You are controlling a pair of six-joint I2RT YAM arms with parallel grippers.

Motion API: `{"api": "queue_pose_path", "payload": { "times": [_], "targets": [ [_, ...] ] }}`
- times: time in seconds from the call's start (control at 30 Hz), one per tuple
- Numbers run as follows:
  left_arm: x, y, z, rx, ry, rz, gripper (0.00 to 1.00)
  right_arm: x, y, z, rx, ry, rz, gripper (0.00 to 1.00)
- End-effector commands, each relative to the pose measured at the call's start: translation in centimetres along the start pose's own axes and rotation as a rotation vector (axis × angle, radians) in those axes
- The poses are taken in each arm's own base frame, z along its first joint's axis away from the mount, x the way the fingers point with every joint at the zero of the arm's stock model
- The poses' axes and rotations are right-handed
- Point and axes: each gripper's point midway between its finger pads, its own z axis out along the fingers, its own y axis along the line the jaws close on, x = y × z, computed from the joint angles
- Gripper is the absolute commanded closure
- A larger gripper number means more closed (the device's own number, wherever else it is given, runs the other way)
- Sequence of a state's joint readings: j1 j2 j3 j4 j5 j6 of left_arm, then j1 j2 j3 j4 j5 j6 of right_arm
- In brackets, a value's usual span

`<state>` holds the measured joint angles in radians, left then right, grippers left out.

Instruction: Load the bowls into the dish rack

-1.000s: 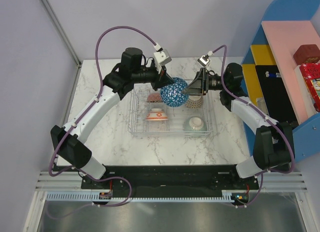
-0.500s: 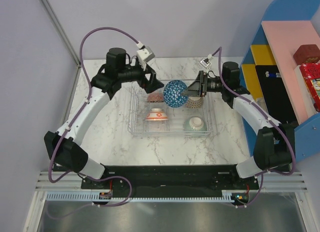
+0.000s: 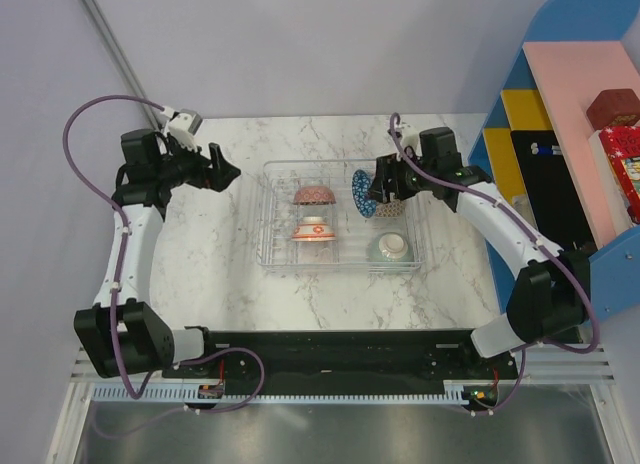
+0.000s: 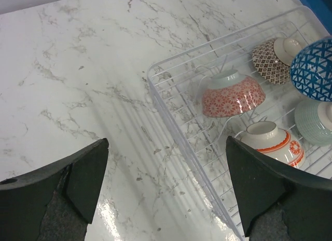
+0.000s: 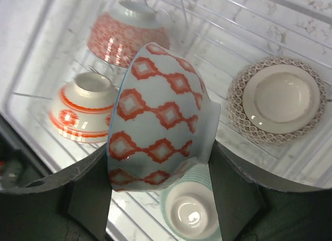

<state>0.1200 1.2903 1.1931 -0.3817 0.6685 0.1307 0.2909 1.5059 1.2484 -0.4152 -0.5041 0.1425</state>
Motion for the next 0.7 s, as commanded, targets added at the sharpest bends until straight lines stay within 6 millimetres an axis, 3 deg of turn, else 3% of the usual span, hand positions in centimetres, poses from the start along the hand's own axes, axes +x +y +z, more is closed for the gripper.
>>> {"api": "queue_pose_path", "payload": {
  "times": [0.0, 0.07, 0.27, 0.67],
  "targets": [
    [0.3, 0.5, -1.5, 0.018, -0.007, -0.018, 0.00, -1.0, -0.8, -0.3, 0.211, -0.007, -0.259, 1.00],
    [1.3, 1.0, -1.5, 0.019, 0.009, -0.036, 0.00, -0.6, 0.0, -0.1, 0.237, 0.009, -0.311, 1.00],
    [3.3, 0.9, -1.4, 0.057, 0.031, -0.060, 0.00, 0.1, -1.7, 0.1, 0.397, 0.067, -0.429, 1.00],
    [3.4, 0.1, -2.5, 0.063, -0.002, -0.025, 0.00, 1.7, -1.8, 2.5, 0.552, 0.224, -0.698, 1.00]
  ]
}}
